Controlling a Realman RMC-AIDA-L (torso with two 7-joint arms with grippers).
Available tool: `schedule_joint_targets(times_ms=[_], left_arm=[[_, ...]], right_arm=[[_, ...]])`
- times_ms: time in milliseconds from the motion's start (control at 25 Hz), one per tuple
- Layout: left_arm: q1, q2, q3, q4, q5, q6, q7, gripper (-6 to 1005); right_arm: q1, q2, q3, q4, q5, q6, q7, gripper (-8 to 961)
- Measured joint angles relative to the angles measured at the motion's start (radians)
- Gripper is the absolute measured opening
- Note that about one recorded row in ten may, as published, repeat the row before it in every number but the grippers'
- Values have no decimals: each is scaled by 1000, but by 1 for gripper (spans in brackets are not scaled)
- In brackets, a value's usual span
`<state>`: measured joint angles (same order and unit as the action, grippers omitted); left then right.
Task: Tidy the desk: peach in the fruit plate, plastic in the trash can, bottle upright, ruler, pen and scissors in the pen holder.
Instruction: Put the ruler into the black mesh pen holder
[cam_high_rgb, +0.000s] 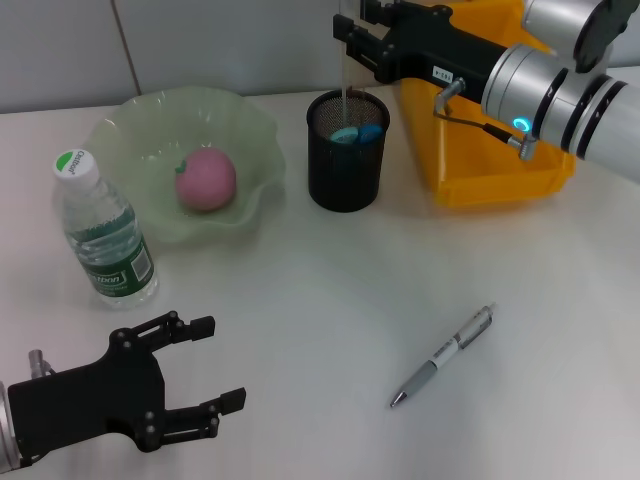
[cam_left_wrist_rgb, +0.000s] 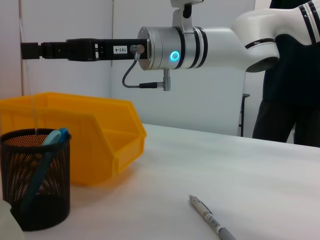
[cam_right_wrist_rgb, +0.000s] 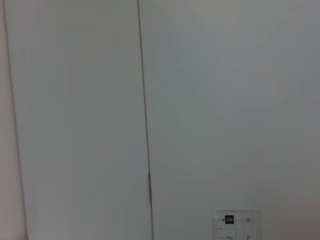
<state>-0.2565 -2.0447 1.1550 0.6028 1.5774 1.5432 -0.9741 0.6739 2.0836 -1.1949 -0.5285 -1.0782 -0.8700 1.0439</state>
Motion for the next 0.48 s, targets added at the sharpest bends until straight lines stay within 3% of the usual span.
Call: schedule_joint_targets(times_ms=[480], left_arm=[[2,2,0,-1,-1,4,0,844]], right_arm=[[-1,1,1,23,5,-6,-10,425]])
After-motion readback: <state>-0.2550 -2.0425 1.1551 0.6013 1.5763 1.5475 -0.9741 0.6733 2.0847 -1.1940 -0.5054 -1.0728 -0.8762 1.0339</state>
